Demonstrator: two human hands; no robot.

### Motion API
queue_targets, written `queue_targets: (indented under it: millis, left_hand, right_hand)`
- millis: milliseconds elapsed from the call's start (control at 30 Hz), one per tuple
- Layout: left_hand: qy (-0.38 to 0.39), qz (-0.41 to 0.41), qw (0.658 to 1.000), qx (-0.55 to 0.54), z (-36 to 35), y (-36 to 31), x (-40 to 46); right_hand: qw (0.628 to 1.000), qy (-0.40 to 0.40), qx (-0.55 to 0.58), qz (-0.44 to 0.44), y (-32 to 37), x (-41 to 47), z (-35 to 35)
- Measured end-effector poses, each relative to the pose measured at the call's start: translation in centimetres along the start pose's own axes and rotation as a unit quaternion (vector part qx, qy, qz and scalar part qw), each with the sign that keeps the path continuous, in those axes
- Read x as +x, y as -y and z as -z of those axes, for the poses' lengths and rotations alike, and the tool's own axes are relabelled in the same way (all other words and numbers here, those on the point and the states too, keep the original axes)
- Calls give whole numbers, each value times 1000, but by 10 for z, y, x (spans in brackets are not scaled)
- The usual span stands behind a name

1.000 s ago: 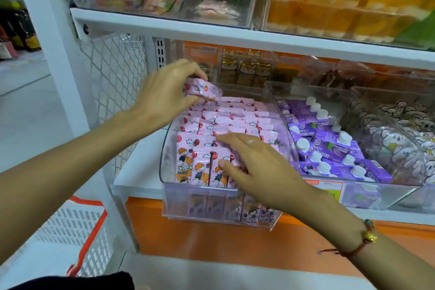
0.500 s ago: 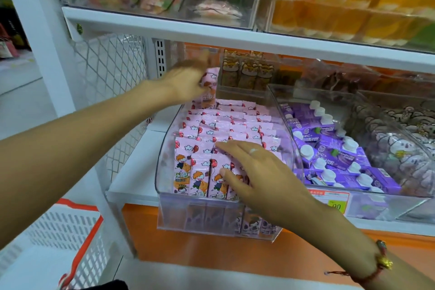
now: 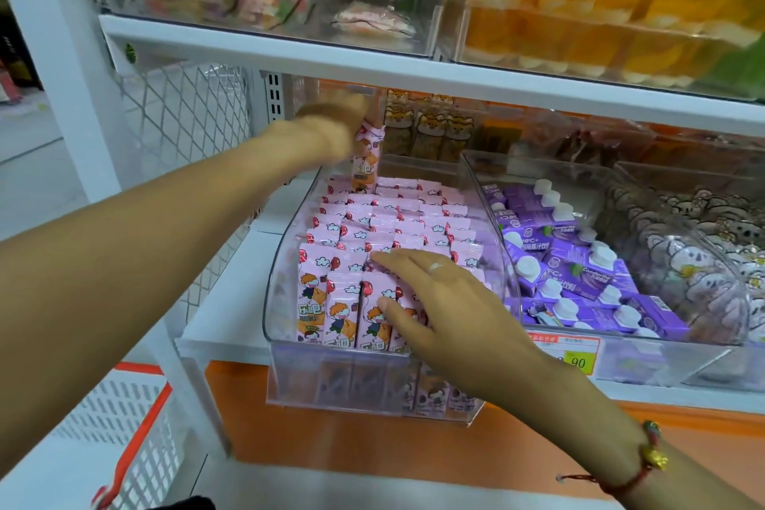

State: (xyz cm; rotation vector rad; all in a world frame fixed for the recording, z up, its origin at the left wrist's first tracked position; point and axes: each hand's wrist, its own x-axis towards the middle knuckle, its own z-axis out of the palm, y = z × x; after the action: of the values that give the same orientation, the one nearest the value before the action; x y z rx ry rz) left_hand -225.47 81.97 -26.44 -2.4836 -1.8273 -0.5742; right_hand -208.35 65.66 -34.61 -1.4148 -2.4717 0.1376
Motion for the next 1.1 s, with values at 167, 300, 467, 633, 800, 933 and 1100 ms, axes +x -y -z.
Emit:
queue_targets:
  millis: [167,300,467,633,800,933,1100]
  left_hand:
    - [74,-17,997,20,2,6,-2]
    - [89,-27,995,39,-14,11,-11]
    - [121,-4,991,49,-28,8,-11]
    - [136,-21,990,21,-26,9,-12]
    - [121,-36,989,73,-23,12,-16]
    - [132,-52,986,93,-25,10,-24]
    - [50,-46,995,70,-26,8,-30]
  right_hand:
    - [1000,-3,1,2,0,0,0]
    - [1000,-6,-3,2,1,0,0]
    - [999,-40,-15,11,5,-2,4]
    - [997,-55,-39,24,9,-8,5]
    - [998,-38,-52,13,10,-16,6]
    - [997,-39,-60,-3,11,-21,9]
    - [997,-34,-65,3,10,-21,9]
